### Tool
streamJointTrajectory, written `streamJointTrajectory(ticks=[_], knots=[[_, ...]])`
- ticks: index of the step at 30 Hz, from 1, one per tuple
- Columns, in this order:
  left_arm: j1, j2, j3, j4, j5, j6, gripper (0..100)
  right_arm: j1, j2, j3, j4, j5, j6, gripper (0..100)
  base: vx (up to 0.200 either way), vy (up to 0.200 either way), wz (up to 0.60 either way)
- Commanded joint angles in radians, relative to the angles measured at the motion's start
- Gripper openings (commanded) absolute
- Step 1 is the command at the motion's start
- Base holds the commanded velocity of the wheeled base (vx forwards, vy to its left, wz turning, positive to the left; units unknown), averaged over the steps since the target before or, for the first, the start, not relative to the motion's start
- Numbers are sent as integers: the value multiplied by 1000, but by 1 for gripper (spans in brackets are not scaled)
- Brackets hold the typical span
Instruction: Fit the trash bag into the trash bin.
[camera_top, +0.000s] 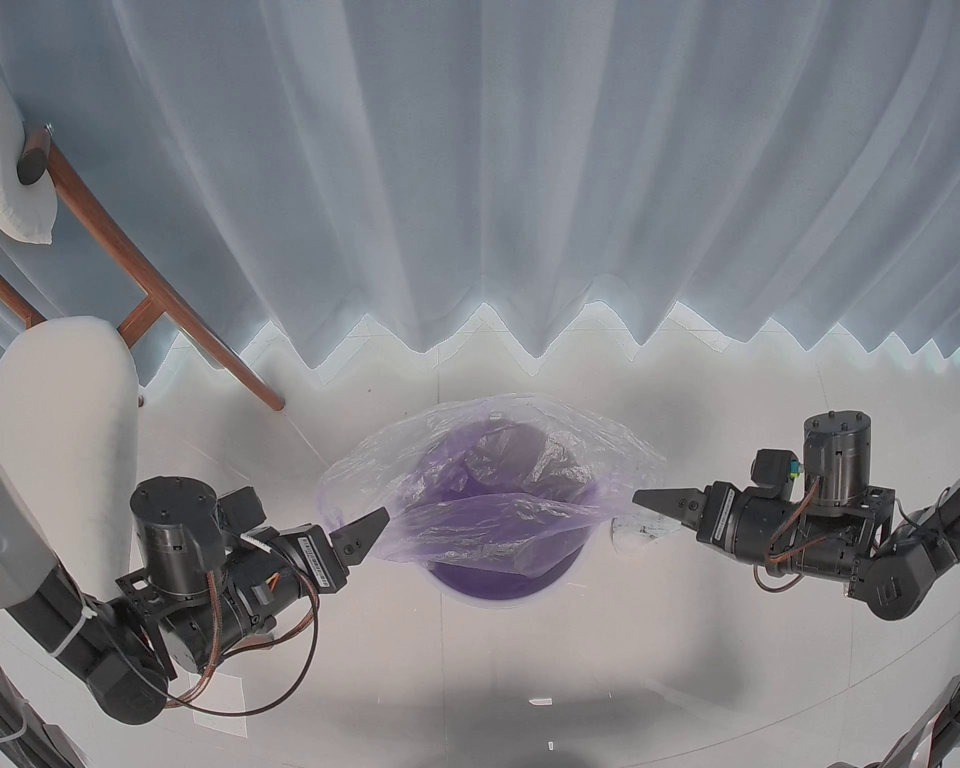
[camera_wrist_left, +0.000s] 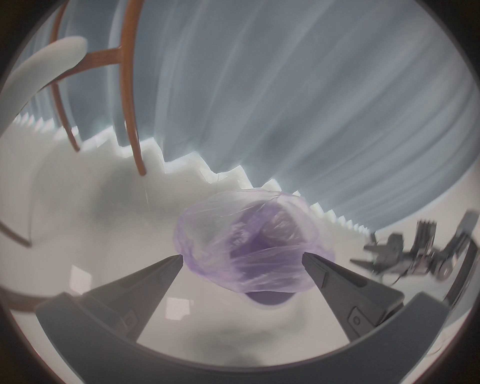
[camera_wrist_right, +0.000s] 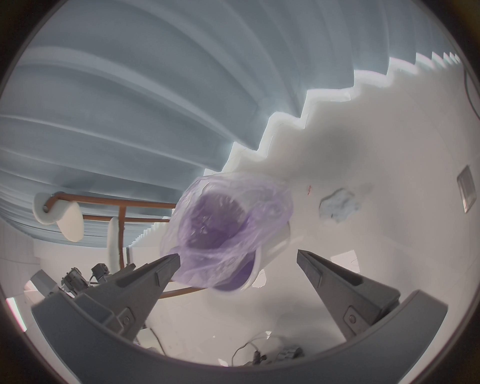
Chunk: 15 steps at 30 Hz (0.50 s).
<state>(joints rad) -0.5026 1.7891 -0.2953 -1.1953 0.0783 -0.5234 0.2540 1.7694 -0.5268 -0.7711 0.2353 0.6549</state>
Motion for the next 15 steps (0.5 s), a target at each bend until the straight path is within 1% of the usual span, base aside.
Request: streamJointTrajectory(ticks=[1, 3, 4, 6, 7, 8, 9, 11, 13, 15], knots=[[-116, -80, 44, 63, 28, -274, 100, 116, -53, 70, 3, -1, 123, 100, 0, 0, 0], [-156, -79, 56, 114, 63, -372, 100, 142, -48, 74, 4, -2, 160, 100, 0, 0, 0], [-162, -79, 59, 126, 70, -399, 100, 148, -47, 74, 4, -4, 167, 100, 0, 0, 0], [-172, -66, 58, 163, 87, -507, 100, 162, -24, 74, 3, -5, 193, 100, 0, 0, 0], [-172, -63, 58, 166, 87, -524, 100, 163, -19, 74, 3, -5, 195, 100, 0, 0, 0], [-172, -42, 50, 172, 89, -616, 100, 168, 5, 70, 1, -16, 203, 100, 0, 0, 0], [-166, -27, 41, 175, 89, -687, 100, 169, 22, 65, -5, -30, 204, 100, 0, 0, 0], [-163, 29, 27, 180, 98, -833, 100, 174, 71, 67, -62, -62, 229, 100, 0, 0, 0], [-163, 70, 25, 177, 113, -874, 100, 183, 104, 68, -113, -74, 255, 100, 0, 0, 0], [-165, 115, 21, 163, 120, -906, 100, 189, 142, 67, -178, -102, 290, 100, 0, 0, 0]])
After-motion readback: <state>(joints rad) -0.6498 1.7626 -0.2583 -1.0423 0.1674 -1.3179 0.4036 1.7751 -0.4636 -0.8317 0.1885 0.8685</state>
